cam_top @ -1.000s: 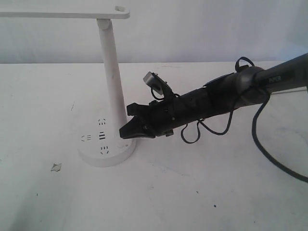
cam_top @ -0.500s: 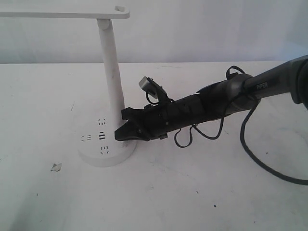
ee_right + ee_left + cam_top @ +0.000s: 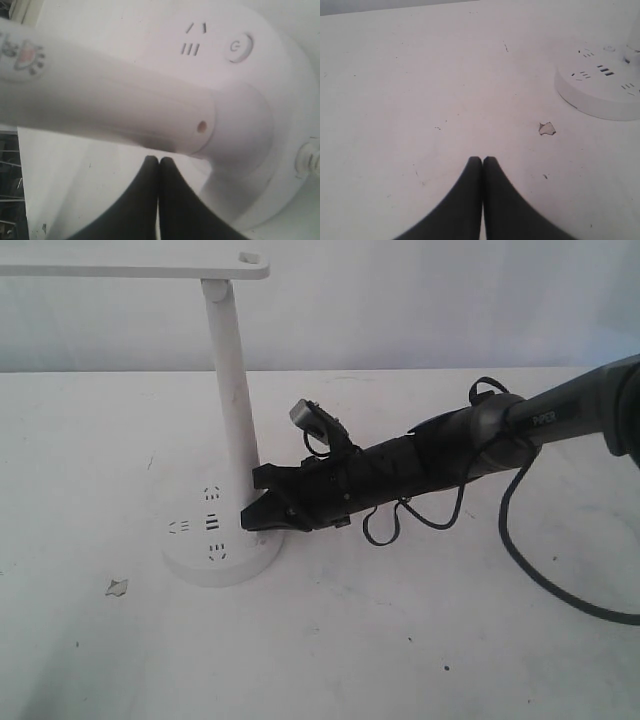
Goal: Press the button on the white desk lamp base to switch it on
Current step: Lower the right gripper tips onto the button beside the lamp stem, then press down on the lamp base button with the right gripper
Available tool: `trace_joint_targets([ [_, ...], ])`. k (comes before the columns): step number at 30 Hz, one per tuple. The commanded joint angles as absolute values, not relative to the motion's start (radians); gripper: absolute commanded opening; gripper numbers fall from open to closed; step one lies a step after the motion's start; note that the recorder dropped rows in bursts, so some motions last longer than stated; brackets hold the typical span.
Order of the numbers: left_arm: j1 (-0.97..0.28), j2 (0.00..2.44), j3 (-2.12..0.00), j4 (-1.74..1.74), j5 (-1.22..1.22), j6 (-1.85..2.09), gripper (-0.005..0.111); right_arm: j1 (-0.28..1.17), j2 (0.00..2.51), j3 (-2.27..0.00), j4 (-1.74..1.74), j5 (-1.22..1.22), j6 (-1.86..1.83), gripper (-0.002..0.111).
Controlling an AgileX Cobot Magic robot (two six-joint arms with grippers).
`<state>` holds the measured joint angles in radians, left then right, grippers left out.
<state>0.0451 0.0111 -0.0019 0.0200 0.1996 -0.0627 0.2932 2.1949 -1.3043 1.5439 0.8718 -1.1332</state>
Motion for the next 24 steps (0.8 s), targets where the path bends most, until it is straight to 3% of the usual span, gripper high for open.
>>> trace_joint_targets([
  [1, 0.047, 0.012, 0.000, 0.016, 0.197, -0.063, 0.000, 0.315, 2.200, -1.305, 1.550, 0.876, -1.144, 0.000],
  [24, 0.047, 0.012, 0.000, 0.016, 0.197, -0.063, 0.000, 0.296, 2.207, -1.305, 1.467, 0.862, -1.121, 0.000],
])
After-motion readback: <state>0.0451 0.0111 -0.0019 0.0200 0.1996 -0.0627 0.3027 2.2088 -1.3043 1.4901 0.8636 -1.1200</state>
